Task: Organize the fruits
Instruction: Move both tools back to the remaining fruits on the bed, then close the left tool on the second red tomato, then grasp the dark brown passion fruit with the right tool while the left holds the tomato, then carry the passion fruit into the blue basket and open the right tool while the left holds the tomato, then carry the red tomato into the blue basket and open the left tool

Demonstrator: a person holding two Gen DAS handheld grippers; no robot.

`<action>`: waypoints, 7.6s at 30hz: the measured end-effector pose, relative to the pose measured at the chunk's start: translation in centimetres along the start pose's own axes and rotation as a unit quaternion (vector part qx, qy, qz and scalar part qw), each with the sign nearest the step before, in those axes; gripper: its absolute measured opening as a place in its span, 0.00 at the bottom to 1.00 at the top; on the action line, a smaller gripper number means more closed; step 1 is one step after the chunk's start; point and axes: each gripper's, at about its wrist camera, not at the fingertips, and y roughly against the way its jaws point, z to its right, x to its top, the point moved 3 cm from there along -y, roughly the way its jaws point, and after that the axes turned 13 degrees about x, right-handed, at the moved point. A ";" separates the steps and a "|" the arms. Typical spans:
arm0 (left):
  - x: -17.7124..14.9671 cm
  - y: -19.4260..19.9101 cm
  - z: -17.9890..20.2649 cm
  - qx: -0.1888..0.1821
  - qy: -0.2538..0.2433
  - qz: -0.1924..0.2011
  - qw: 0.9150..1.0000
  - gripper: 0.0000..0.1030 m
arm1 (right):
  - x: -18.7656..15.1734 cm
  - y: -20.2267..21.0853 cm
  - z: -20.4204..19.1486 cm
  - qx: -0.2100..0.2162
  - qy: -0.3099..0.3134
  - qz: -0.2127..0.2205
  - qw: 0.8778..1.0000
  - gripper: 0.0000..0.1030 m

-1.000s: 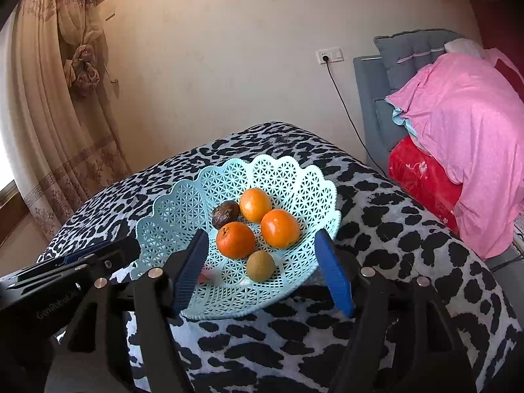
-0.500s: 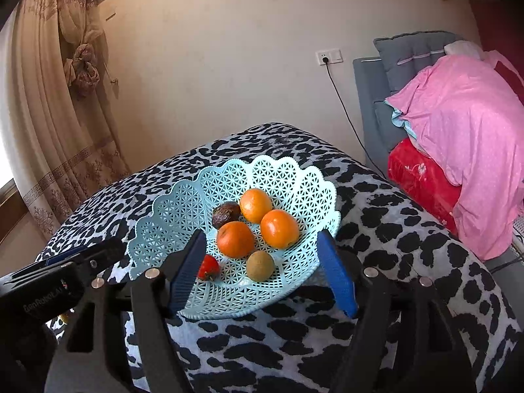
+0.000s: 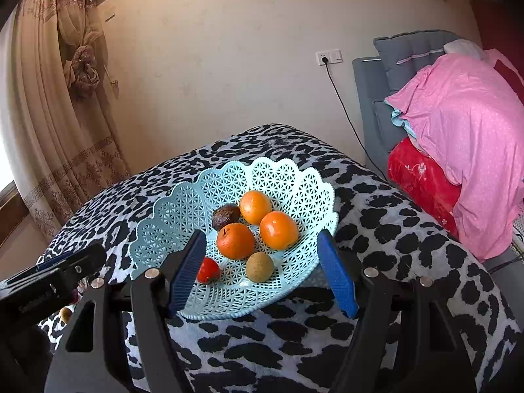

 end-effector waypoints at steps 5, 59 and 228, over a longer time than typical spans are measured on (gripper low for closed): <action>-0.1 0.5 -0.9 0.035 -0.003 0.012 0.999 0.65 | 0.8 0.9 -0.2 0.008 -0.003 0.013 1.000 0.70; -2.4 -1.4 -17.6 0.111 0.128 -0.044 0.985 0.65 | -3.3 1.8 -10.5 0.149 0.111 -0.065 0.980 0.76; 1.2 -0.8 0.0 -0.052 0.017 0.001 0.999 0.28 | -0.3 0.9 0.9 0.017 0.029 -0.038 0.999 0.67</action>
